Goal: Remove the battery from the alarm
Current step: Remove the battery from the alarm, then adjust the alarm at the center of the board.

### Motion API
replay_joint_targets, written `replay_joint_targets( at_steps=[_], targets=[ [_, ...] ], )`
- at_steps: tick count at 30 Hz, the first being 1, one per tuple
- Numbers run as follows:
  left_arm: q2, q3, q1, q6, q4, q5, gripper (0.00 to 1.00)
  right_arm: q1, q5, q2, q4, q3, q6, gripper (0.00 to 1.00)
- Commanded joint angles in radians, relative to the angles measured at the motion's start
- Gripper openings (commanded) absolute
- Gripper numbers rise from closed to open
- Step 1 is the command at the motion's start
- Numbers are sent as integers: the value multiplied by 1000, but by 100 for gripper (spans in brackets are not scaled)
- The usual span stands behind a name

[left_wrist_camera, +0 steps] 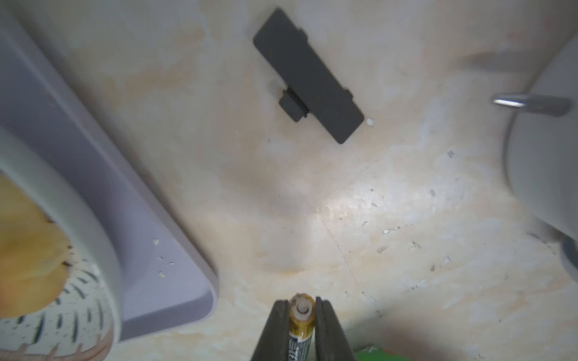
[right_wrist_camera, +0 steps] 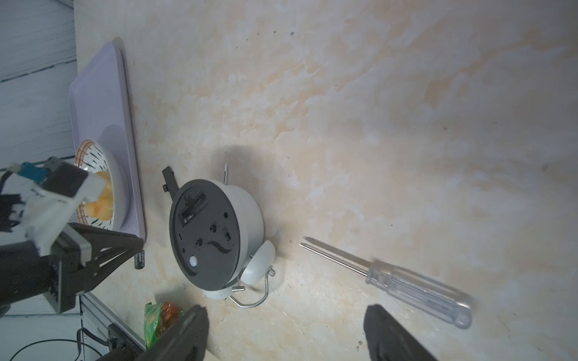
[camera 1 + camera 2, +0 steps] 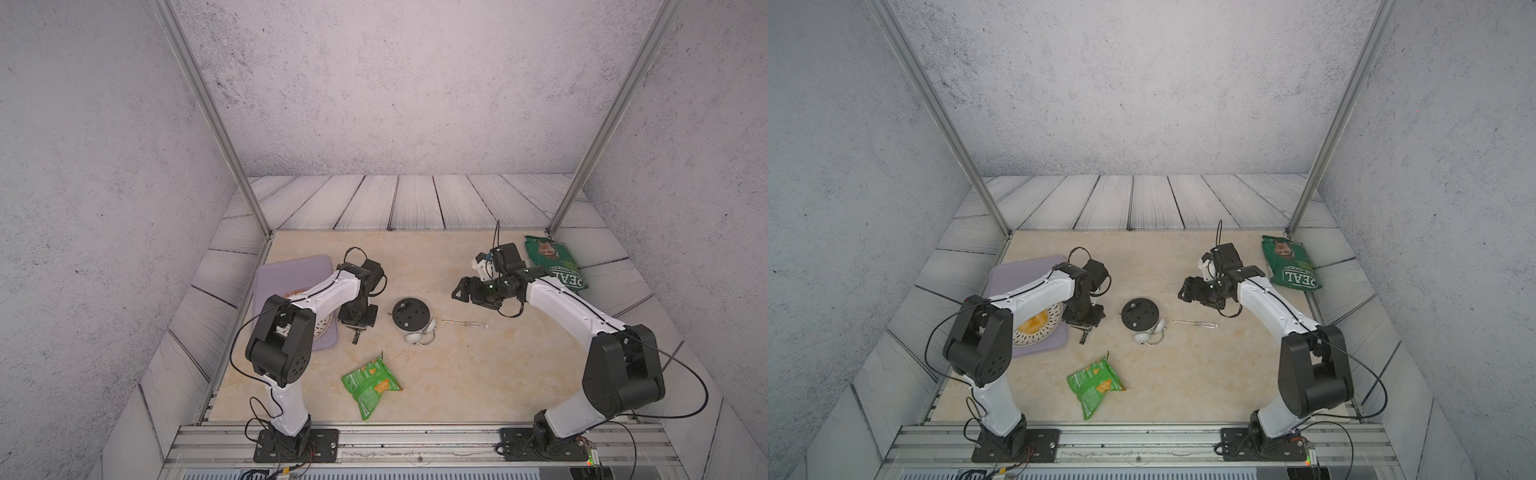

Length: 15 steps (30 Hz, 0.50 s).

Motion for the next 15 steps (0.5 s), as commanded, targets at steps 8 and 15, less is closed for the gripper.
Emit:
replay_joint_targets(
  at_steps=[8,15],
  targets=[
    [-27,6,52,-60,65,54,45,41,13,75,-85,61,-76,82],
    [-61,80,70,-10,93,161,66,108,12,161,-126,117,-89,75]
  ],
)
